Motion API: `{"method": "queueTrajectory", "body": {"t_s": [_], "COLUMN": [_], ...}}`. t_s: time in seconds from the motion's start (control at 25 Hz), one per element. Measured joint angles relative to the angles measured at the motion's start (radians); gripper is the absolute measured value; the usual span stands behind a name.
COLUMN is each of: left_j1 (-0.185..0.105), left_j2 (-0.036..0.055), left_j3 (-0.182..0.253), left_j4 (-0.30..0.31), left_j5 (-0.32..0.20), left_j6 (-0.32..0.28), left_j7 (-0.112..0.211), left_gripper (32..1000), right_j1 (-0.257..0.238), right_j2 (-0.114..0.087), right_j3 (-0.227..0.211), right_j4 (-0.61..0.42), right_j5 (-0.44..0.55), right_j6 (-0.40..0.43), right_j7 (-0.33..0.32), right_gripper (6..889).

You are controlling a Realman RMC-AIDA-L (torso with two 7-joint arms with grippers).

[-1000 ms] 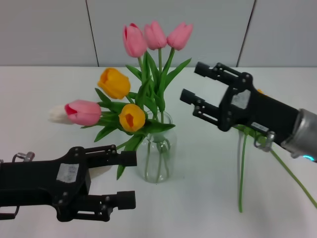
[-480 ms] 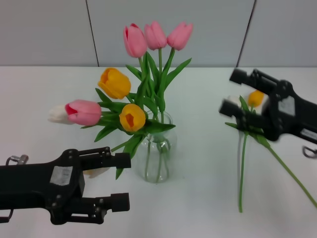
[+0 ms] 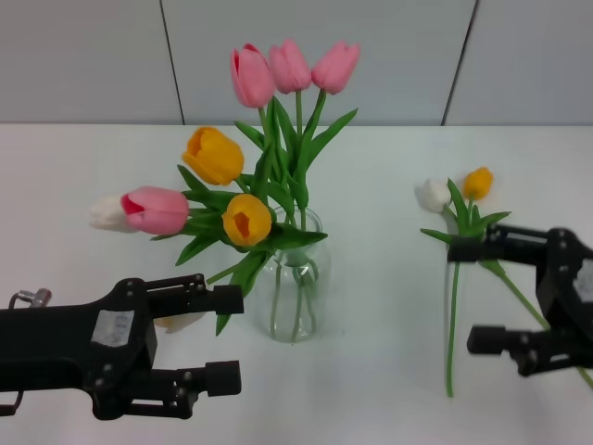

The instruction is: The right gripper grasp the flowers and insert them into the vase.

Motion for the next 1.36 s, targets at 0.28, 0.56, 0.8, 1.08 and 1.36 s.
{"method": "queueTrajectory", "body": {"t_s": [0.28,0.56,0.8,1.08,1.36], "left_j1": [-0.002,-0.004,-0.008,-0.006,0.0], "left_j2": [0.0,-0.0002,-0.0002,-0.0002,-0.0002], "left_j3": [0.0,0.0,0.0,0.0,0.0], "left_j4": [0.004,0.004,0.004,0.004,0.004], "left_j5": [0.0,-0.004,-0.005,-0.002,-0.003], "left_j6": [0.0,0.001,0.001,0.001,0.001], "left_j7": [0.0,-0.003,-0.006,-0.009,-0.01], "left_gripper": [840,841,842,844,844], "right_j1": [0.019,0.02,0.022,0.023,0.02], "right_j2": [0.005,0.008,0.008,0.012,0.013], "right_j3": [-0.001,0.005,0.008,0.008,0.009], "right_j4": [-0.011,-0.009,-0.01,-0.011,-0.011], "right_j5": [-0.068,-0.07,-0.071,-0.072,-0.066], "right_j6": [0.001,0.007,0.01,0.037,0.044], "right_j7": [0.015,0.015,0.015,0.016,0.016], "right_gripper": [870,870,870,870,870]}}
